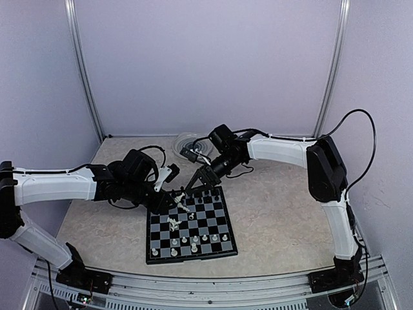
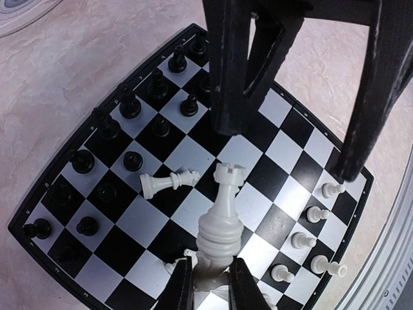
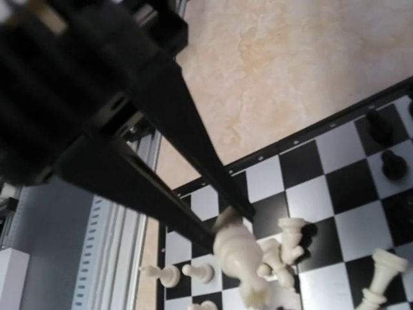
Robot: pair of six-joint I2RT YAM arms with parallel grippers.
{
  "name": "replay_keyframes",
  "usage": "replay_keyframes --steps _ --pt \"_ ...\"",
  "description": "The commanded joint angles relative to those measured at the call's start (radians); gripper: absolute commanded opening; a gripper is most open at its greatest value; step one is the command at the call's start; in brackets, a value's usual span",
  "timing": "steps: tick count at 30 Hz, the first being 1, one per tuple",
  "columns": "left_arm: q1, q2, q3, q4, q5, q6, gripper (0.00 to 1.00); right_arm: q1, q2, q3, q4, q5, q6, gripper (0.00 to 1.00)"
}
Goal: Set up the chess pieces on the board
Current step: Pass from the left arm to the right
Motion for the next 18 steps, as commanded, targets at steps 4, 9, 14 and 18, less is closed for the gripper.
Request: replay_keyframes --steps 4,9,14,18 --pt "0.001 -0.02 -0.012 0.025 0.027 0.016 0.07 0.024 0.071 0.036 -0.006 -0.06 0.046 0.45" --pt "0.001 -0.02 -0.012 0.025 0.032 0.017 0.07 0.027 0.092 0.05 0.015 -0.101 0.072 0.42" --pt "0.001 -0.011 -0.013 0.024 0.04 0.019 0.07 0.028 0.104 0.054 0.04 -0.118 0.096 0.37" --pt "0.001 -0.005 -0.01 0.023 0.04 0.021 0.07 0.027 0.118 0.058 0.055 -0.138 0.117 0.31"
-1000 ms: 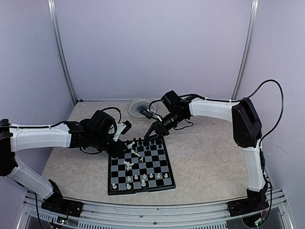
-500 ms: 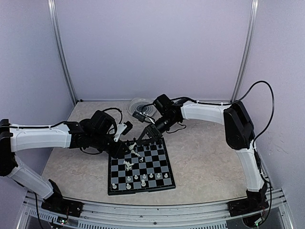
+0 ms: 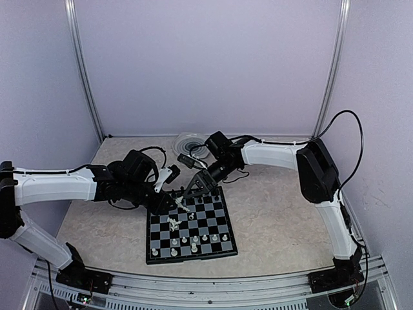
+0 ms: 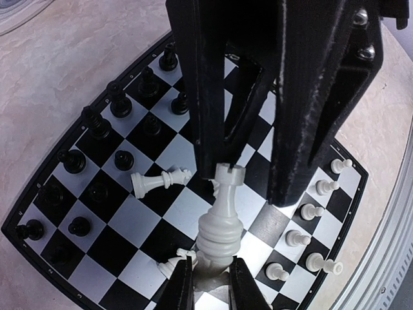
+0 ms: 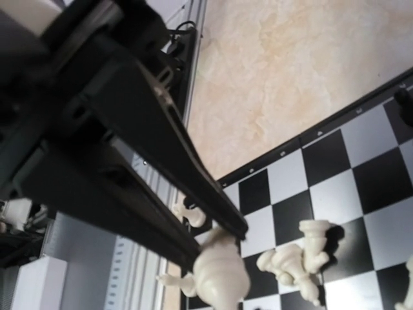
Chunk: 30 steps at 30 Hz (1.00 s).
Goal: Set up the chess pieces on the board
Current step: Pass from the left arm to the right
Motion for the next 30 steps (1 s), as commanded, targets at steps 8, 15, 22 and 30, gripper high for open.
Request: replay_keyframes --steps 8,15,22,30 --pt "0.001 -0.001 -0.003 0.017 0.012 0.018 0.07 0.009 0.033 0.021 0.039 -0.05 0.033 0.14" --pt "0.001 0.003 -0.003 0.013 0.01 0.019 0.07 0.009 0.031 0.032 0.04 -0.037 0.023 0.03" --pt "0.001 0.001 -0.006 0.009 0.005 0.019 0.07 -0.013 -0.004 0.043 -0.011 0.046 -0.051 0.01" --pt "0.001 -0.007 -0.007 0.009 0.024 0.019 0.07 -0.088 -0.14 -0.024 -0.042 0.166 -0.141 0.01"
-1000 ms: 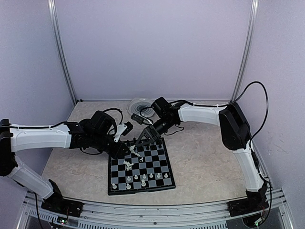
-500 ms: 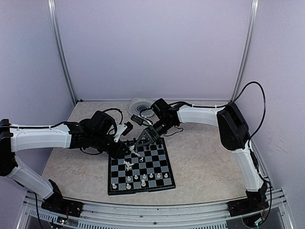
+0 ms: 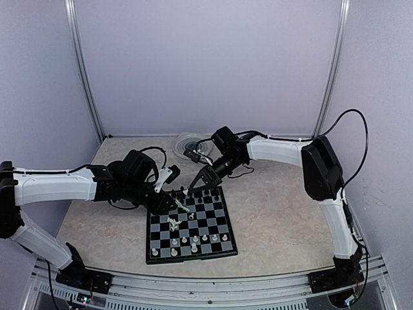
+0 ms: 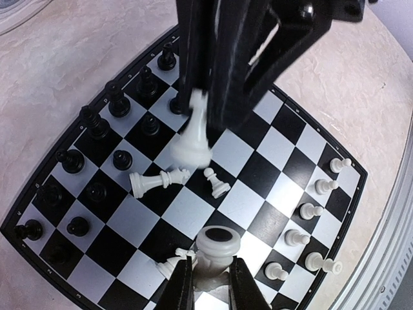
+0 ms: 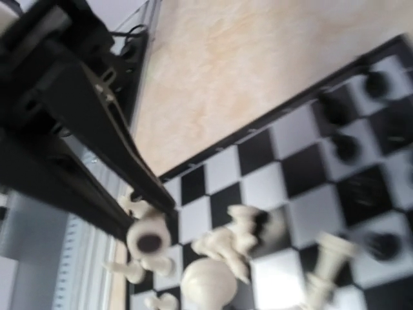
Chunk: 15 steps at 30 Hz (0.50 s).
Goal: Set up the chess pieces on the board
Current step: Pass from the left arm to the right, then place the rook at h1.
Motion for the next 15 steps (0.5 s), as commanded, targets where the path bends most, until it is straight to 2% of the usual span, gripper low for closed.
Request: replay_keyframes --steps 1,8,15 --pt "0.001 -0.008 -0.008 0.009 0.017 0.018 0.07 -0.047 -0.151 -0.039 -0.048 0.098 -0.098 0.01" --pt "0.006 -0.001 -0.005 0.004 0.014 0.018 0.07 -0.025 -0.402 -0.275 -0.094 0.411 -0.313 0.02" --pt "0.042 -0.002 0.002 0.002 0.024 0.018 0.07 0.127 -0.649 -0.547 -0.16 0.754 -0.536 0.02"
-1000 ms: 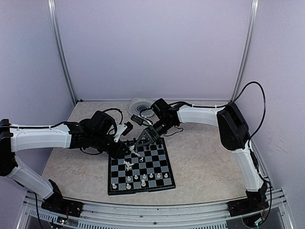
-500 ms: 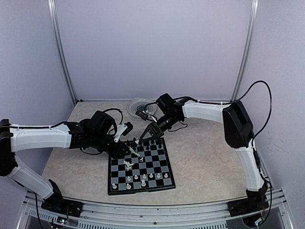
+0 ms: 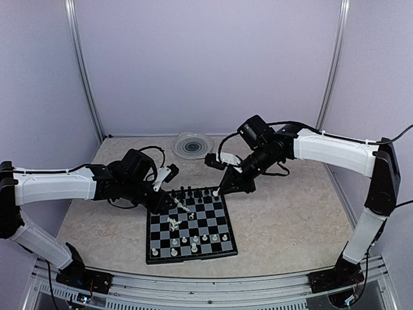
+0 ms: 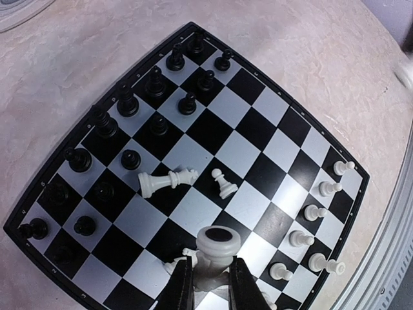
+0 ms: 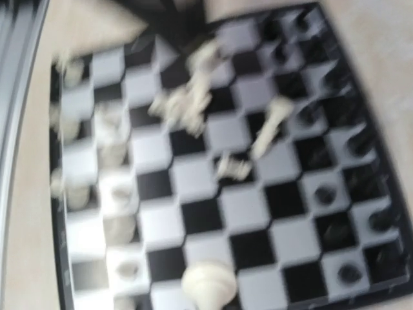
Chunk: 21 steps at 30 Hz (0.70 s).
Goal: Set up the chess pieces on the board
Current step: Place the rook at h1.
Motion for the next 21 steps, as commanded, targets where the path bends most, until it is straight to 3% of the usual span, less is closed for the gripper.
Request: replay_keyframes --steps 1,7,21 --pt "0.03 0.0 0.003 0.003 0.018 0.018 0.07 0.125 -0.116 -0.163 -0.084 0.287 -0.183 0.02" --pt "0.046 0.006 0.006 0.003 0.026 0.016 0.08 0.278 -0.128 -0.292 -0.069 0.438 -0.184 0.02" --pt "0.031 0.021 0.005 -0.007 0.013 0.016 0.1 0.35 0.005 -0.304 -0.01 0.49 -0.191 0.05"
